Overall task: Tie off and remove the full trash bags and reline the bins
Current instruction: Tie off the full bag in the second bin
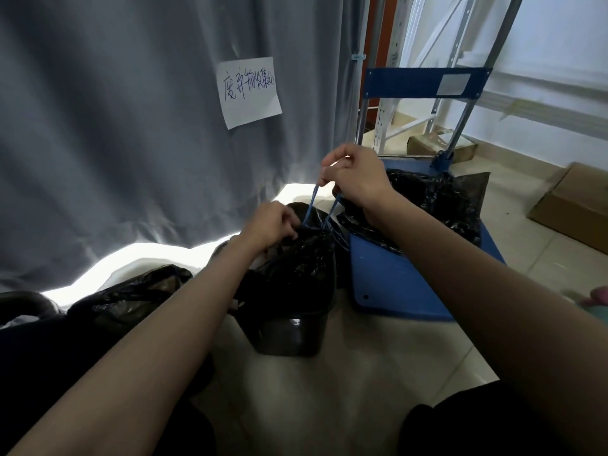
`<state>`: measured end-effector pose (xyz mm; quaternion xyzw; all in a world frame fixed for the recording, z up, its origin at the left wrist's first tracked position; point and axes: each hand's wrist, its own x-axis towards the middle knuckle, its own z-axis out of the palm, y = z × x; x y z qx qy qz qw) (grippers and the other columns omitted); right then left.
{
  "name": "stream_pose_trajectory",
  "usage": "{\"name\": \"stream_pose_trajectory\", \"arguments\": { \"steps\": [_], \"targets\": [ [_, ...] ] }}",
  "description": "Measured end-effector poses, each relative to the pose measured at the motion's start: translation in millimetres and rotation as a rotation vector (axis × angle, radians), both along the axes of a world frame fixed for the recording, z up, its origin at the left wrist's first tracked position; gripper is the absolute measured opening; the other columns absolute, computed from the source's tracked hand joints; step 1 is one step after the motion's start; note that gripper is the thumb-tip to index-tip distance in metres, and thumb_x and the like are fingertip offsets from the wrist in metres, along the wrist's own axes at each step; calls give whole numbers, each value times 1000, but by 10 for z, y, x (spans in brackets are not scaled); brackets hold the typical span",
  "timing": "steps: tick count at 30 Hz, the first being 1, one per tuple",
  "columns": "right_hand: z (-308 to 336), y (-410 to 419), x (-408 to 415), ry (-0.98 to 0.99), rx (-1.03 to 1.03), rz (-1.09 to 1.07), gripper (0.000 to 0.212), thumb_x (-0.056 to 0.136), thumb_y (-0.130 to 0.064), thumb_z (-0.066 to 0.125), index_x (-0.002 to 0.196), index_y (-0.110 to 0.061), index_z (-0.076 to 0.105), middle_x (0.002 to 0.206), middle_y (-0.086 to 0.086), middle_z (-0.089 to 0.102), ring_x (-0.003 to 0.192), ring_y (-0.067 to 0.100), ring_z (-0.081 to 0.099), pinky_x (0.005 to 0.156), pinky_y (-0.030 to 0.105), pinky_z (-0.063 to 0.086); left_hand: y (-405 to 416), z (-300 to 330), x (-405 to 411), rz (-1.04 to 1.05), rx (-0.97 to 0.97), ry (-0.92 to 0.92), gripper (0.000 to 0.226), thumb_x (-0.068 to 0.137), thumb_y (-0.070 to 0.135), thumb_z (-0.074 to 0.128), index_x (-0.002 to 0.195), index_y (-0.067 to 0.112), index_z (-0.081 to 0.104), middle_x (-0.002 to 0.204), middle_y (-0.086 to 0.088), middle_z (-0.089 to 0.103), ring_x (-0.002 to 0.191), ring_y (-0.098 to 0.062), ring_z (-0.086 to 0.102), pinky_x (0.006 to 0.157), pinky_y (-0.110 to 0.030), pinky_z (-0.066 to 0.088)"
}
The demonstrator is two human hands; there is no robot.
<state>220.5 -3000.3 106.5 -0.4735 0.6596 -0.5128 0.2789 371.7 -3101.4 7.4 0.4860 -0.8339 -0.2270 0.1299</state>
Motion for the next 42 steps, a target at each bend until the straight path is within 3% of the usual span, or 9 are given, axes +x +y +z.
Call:
{"name": "stream_pose_trajectory", "arguments": {
  "steps": [3,7,11,15,19,25,33,37,42],
  "targets": [
    [-13,16,24,45,38,28,14,83,-1,64,95,-9,65,80,9,73,62,6,59,61,19,44,1,309,43,-98,91,203,48,66,18,88,111,22,71,80,7,64,56,4,50,57,-13,37],
    [-12,47,126,103,43,110,20,84,1,59,102,-5,65,76,5,68,67,8,58,54,12,42,169,618,54,-267,78,276,31,61,29,90,77,45,70,69,16,61,51,4,46,50,-9,33],
    [-16,46,193,65,32,142,18,83,-1,62,101,-3,66,77,9,68,75,17,63,76,31,53,289,596,-19,-246,26,354,22,62,26,89,63,37,70,49,17,55,44,3,42,44,-8,28],
    [-141,-3,128,77,-16,-34,16,90,-15,57,97,-6,67,83,8,73,70,11,65,70,20,51,282,560,3,-104,-10,411,16,65,29,88,63,21,74,49,8,53,46,-3,40,51,-21,33],
    [-448,-25,-34,183,194,-158,24,92,-16,50,98,-1,68,98,19,71,88,31,67,86,41,55,282,654,98,-57,-79,403,18,69,28,86,69,14,75,50,7,57,48,-7,46,57,-28,41],
    [-831,-58,117,209,392,50,22,80,-23,78,68,-16,61,77,4,63,76,26,65,74,39,59,390,833,185,-44,-60,543,17,71,21,86,78,10,76,59,1,62,54,-17,54,60,-28,44],
    [-1075,-227,149,436,414,71,40,74,-3,77,58,-17,43,86,11,64,83,28,64,79,42,58,450,970,279,91,-63,674,8,76,11,81,80,7,76,73,-15,70,58,-16,55,59,-25,49],
    [-1242,-166,51,554,544,162,14,79,-6,75,84,-10,62,101,19,65,94,35,65,83,48,56,277,1051,512,227,-149,768,4,83,11,74,78,12,74,67,-5,65,54,-10,54,58,-18,46],
    [-1202,-193,-22,514,398,114,25,81,-18,72,100,-7,63,106,18,64,99,34,61,84,40,52,79,1027,884,258,-100,613,10,82,21,75,75,18,69,66,1,67,51,-6,59,50,-13,42]
  ]
}}
